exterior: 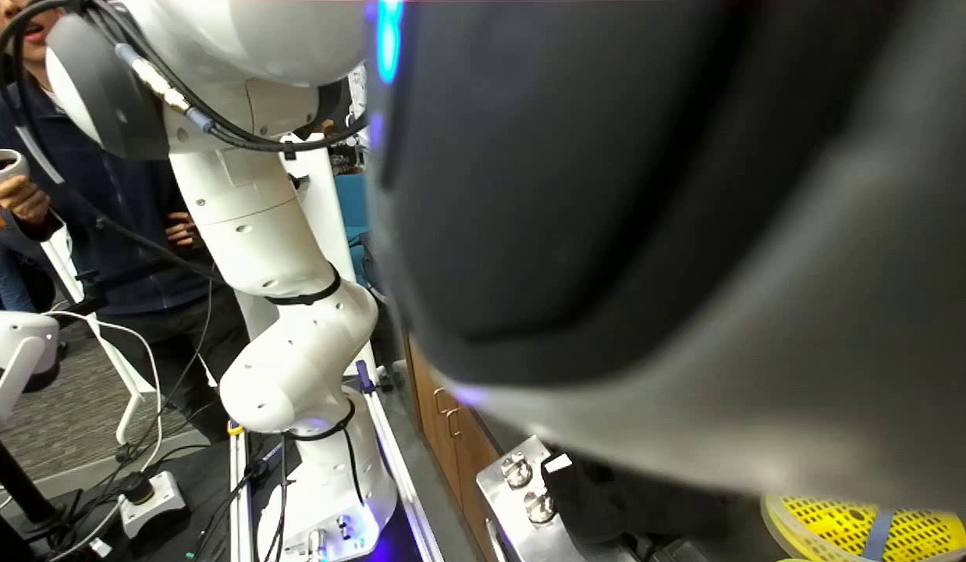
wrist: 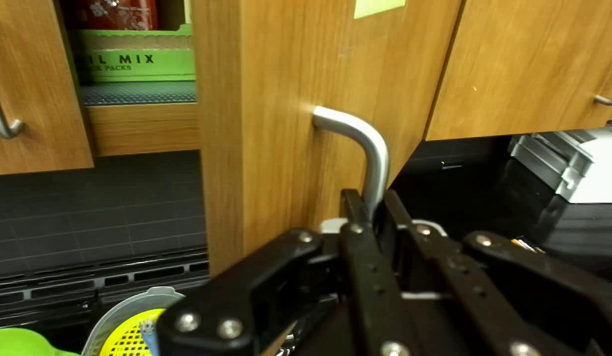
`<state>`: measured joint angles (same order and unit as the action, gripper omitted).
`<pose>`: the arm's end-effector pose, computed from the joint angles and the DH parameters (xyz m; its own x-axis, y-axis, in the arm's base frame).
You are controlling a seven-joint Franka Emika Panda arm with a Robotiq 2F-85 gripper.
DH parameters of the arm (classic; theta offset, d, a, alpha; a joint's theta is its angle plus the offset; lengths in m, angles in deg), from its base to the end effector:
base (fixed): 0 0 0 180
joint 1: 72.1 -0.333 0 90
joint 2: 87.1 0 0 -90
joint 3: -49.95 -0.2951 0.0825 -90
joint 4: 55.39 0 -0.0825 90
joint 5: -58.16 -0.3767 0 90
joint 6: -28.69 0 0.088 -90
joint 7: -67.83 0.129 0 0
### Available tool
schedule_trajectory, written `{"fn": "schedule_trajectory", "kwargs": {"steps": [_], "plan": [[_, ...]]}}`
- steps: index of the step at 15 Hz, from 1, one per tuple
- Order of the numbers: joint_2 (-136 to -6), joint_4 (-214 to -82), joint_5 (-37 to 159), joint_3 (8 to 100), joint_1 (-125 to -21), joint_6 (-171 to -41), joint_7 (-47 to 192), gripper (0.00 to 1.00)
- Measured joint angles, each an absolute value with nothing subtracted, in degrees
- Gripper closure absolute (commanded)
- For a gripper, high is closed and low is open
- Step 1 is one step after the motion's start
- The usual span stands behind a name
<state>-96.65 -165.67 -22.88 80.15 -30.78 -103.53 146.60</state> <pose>0.1973 -0.5372 0.6042 -0.2085 -0.0117 -0.9780 0.3473 0.9339 -0.0852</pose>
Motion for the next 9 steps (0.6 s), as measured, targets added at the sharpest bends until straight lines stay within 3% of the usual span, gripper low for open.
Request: {"fn": "schedule_trajectory", "kwargs": {"steps": [9], "plan": [[-97.4,-165.7,-19.0,79.0,-31.0,-111.8,150.8,0.97]]}}
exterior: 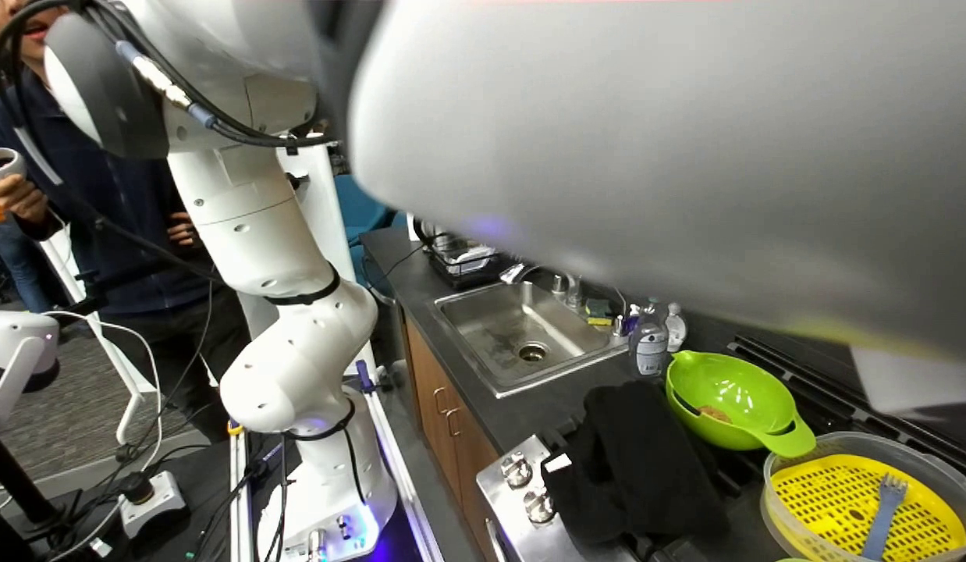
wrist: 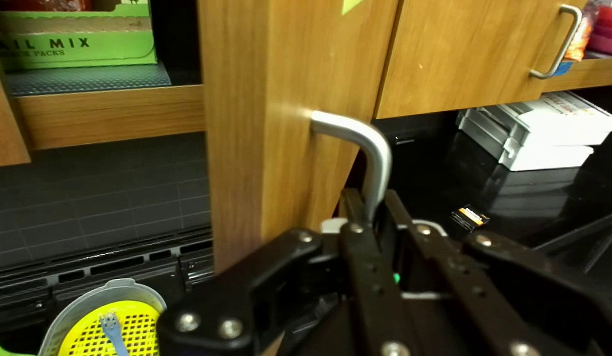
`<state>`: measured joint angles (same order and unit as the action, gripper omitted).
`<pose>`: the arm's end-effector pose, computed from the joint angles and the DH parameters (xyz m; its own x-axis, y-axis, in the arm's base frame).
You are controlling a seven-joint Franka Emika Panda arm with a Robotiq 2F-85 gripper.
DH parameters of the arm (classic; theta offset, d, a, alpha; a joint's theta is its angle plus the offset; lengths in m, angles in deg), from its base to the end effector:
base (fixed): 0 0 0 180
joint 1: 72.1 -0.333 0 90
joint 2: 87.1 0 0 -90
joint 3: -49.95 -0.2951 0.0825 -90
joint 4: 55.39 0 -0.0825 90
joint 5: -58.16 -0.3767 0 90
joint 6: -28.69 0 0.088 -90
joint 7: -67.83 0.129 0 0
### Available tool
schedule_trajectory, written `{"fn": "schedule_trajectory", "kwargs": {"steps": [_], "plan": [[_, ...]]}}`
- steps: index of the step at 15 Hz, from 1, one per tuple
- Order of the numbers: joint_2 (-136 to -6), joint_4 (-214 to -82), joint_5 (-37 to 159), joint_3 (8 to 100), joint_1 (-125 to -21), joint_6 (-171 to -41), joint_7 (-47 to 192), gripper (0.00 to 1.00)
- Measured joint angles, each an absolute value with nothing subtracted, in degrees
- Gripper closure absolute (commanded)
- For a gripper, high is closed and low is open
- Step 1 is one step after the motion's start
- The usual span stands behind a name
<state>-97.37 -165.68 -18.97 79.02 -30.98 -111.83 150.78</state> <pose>0.1880 -0.5411 0.6111 -0.2539 0.0225 -0.9670 0.4524 0.8864 -0.0982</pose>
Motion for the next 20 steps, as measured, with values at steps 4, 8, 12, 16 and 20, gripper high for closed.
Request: {"fn": "schedule_trajectory", "kwargs": {"steps": [4,8,12,16,20], "plan": [[-97.6,-165.7,-17.6,78.6,-31.0,-113.4,151.8,0.97],[-98.0,-165.9,-15.0,77.7,-31.1,-116.1,154.1,0.97],[-98.8,-166.5,-11.0,76.6,-31.4,-118.1,157.0,0.97],[-99.5,-167.0,-6.8,75.9,-32.0,-119.9,160.4,0.97],[-99.9,-167.2,-4.5,75.8,-32.4,-120.5,162.4,0.97]]}}
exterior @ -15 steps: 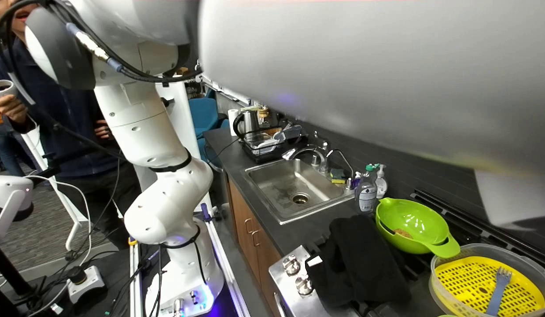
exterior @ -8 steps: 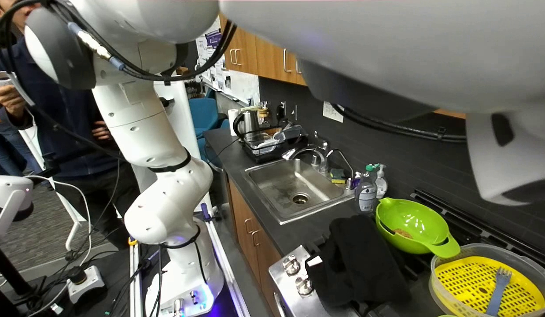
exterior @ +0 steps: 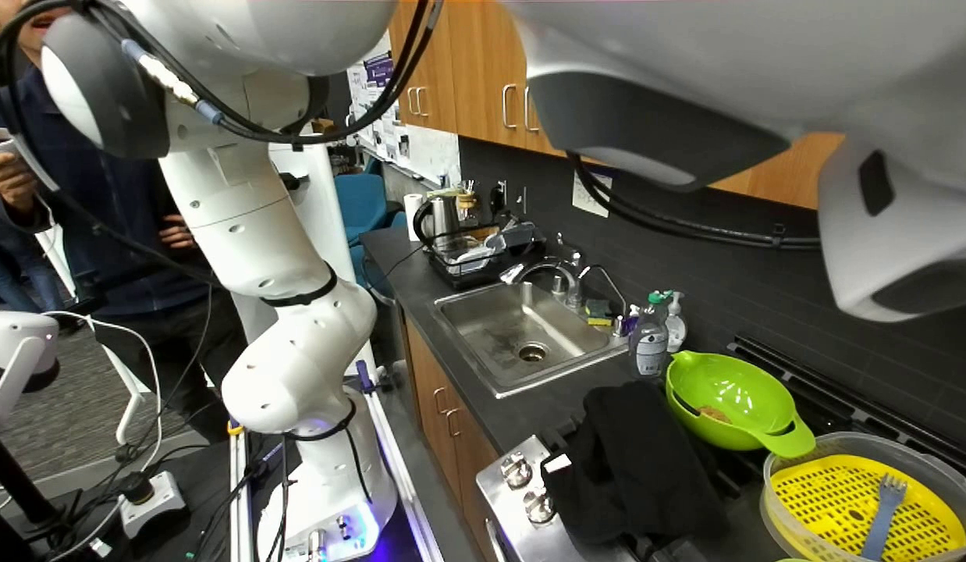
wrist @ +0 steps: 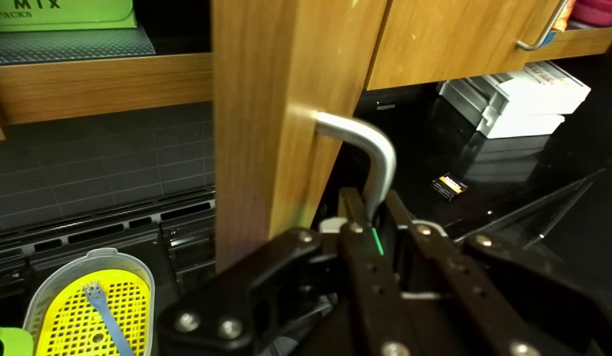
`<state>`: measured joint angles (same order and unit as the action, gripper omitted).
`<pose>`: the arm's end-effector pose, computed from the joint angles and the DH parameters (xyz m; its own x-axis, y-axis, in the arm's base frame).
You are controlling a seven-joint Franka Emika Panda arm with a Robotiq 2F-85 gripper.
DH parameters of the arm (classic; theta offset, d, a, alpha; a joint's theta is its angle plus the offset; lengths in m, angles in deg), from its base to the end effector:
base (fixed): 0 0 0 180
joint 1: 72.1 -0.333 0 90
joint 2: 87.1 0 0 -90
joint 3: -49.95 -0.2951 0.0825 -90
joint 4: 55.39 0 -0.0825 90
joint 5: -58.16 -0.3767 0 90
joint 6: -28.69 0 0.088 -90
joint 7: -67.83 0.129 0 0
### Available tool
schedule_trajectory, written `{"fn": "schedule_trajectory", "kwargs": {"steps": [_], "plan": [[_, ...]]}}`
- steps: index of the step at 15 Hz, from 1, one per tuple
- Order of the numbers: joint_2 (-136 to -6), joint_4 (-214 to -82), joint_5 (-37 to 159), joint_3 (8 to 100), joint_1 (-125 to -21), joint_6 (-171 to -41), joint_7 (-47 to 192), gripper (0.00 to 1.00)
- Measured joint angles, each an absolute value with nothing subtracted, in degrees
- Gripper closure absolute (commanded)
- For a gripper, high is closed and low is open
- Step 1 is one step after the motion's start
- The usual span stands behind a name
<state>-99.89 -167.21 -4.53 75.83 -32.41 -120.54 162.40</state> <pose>0.2035 -0.5244 0.6269 -0.3654 0.0545 -0.9293 0.5031 0.8515 -0.1479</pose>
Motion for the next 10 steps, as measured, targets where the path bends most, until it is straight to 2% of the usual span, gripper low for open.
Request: {"fn": "schedule_trajectory", "kwargs": {"steps": [3,4,5,10], "plan": [[-100.0,-167.2,-4.0,75.9,-32.5,-120.7,163.0,0.97],[-100.0,-167.2,-3.9,75.9,-32.5,-120.7,163.0,0.88],[-100.0,-167.3,-3.9,75.9,-32.5,-120.7,163.0,0.63],[-100.0,-167.2,-3.1,75.9,-32.6,-120.7,163.1,0.62]]}}
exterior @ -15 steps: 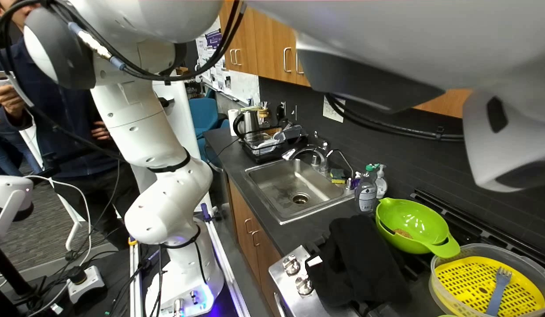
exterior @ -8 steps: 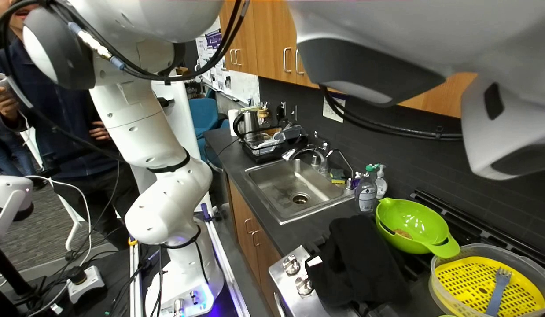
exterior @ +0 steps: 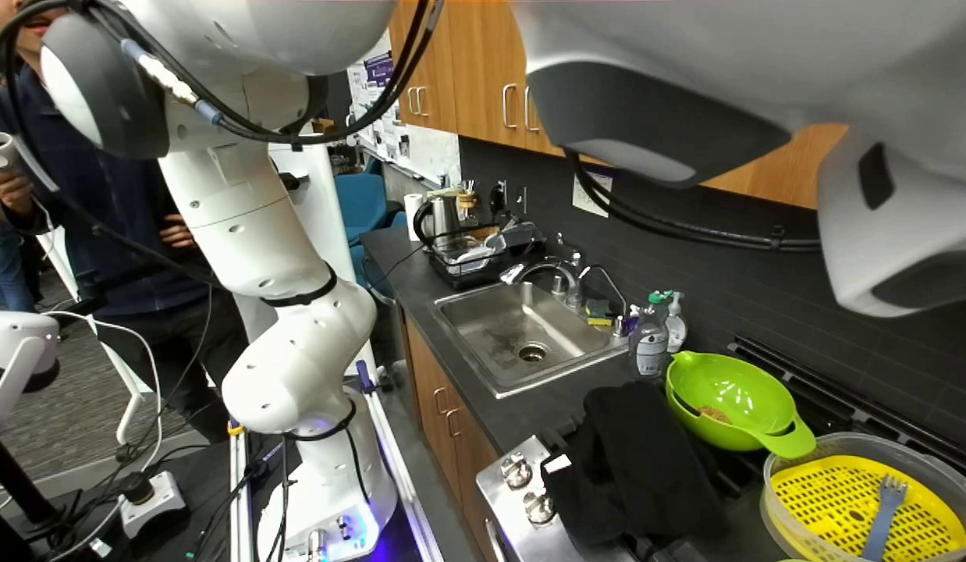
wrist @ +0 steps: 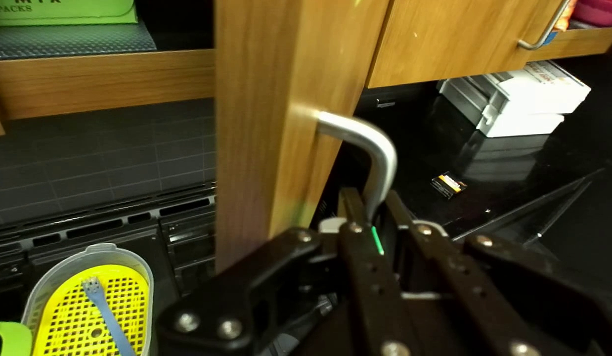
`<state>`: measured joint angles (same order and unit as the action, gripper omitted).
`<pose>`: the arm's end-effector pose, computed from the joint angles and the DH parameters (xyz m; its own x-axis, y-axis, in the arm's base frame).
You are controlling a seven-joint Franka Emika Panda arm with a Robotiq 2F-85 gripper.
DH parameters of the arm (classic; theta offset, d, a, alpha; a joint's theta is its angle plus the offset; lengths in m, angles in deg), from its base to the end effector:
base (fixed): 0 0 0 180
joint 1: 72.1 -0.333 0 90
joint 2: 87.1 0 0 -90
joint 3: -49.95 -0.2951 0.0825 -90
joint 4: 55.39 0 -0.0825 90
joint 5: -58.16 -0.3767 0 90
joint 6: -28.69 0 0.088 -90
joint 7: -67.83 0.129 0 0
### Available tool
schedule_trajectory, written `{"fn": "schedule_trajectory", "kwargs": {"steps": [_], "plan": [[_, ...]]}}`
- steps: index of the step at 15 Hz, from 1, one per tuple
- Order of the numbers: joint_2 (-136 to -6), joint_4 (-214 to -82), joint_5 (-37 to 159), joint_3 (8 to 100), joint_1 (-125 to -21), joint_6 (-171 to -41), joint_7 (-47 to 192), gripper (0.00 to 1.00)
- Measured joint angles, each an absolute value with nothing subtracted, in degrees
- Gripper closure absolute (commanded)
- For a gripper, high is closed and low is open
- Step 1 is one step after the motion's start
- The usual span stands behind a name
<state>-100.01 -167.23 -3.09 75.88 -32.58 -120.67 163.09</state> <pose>0.2039 -0.5238 0.6281 -0.3787 0.0513 -0.9241 0.5005 0.8512 -0.1579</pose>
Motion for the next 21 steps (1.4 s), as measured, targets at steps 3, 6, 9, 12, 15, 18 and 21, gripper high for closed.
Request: {"fn": "schedule_trajectory", "kwargs": {"steps": [3,6,9,12,15,18,21], "plan": [[-100.5,-167.4,-0.4,76.1,-32.3,-122.1,162.1,0.49],[-103.2,-167.9,3.9,77.4,-30.7,-124.2,160.9,0.29],[-105.8,-167.9,8.0,78.3,-28.6,-124.7,160.6,0.08],[-108.3,-167.9,12.0,78.3,-26.7,-125.0,160.6,0.0],[-110.5,-167.3,15.7,78.1,-25.7,-124.3,160.8,0.0],[-112.6,-165.4,16.2,77.3,-26.4,-120.4,161.0,0.0],[-114.9,-164.2,16.2,75.9,-28.6,-116.0,161.2,0.0]]}}
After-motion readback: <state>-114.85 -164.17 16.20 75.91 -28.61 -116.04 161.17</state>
